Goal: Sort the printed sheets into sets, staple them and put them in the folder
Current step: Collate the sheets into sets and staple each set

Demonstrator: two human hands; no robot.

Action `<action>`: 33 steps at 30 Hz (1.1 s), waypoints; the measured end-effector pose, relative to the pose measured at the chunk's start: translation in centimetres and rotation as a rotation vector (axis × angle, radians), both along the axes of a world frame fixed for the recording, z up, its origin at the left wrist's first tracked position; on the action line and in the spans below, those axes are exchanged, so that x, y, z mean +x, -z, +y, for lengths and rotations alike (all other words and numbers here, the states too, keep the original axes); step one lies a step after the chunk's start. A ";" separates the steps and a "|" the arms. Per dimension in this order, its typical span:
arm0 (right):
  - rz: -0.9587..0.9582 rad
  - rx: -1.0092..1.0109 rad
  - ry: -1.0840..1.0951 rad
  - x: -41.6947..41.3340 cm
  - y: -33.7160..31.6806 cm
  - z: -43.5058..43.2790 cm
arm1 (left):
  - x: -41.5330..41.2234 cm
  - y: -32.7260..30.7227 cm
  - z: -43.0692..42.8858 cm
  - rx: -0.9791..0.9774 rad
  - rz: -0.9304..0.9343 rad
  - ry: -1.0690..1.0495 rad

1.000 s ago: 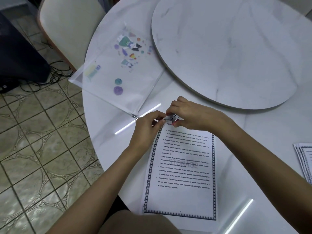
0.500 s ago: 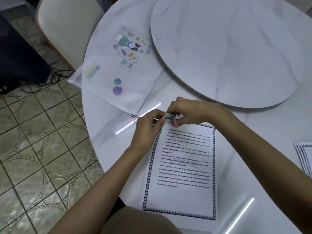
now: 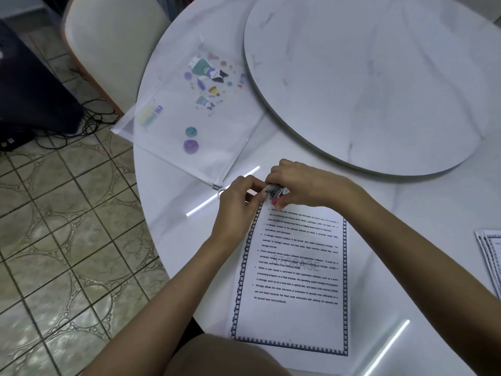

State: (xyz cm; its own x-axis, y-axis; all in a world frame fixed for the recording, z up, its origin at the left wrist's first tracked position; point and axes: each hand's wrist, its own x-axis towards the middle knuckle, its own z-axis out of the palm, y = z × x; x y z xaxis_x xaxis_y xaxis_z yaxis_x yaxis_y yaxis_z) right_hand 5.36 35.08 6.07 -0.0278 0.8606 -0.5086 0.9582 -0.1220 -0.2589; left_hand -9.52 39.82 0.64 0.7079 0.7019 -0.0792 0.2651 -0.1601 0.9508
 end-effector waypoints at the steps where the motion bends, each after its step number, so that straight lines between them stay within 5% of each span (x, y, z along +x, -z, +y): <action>1: -0.033 0.014 -0.028 0.0 0.1 -0.1 | 0.0 0.1 0.0 -0.002 -0.004 -0.006; 10: -0.096 0.113 -0.065 0.3 1.0 -0.8 | -1.3 1.2 -1.1 -0.145 0.063 -0.047; 33: 0.070 0.218 0.063 0.4 2.6 -0.9 | -3.8 3.0 -3.0 -0.005 0.064 0.032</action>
State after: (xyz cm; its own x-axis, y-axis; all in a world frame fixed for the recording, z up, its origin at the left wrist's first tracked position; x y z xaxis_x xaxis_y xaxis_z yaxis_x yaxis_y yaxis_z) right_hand 5.75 34.18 3.49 0.0006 0.9510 -0.3092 0.9292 -0.1148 -0.3513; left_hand -13.29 36.81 -2.36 0.7235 0.6782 -0.1288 0.3206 -0.1648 0.9328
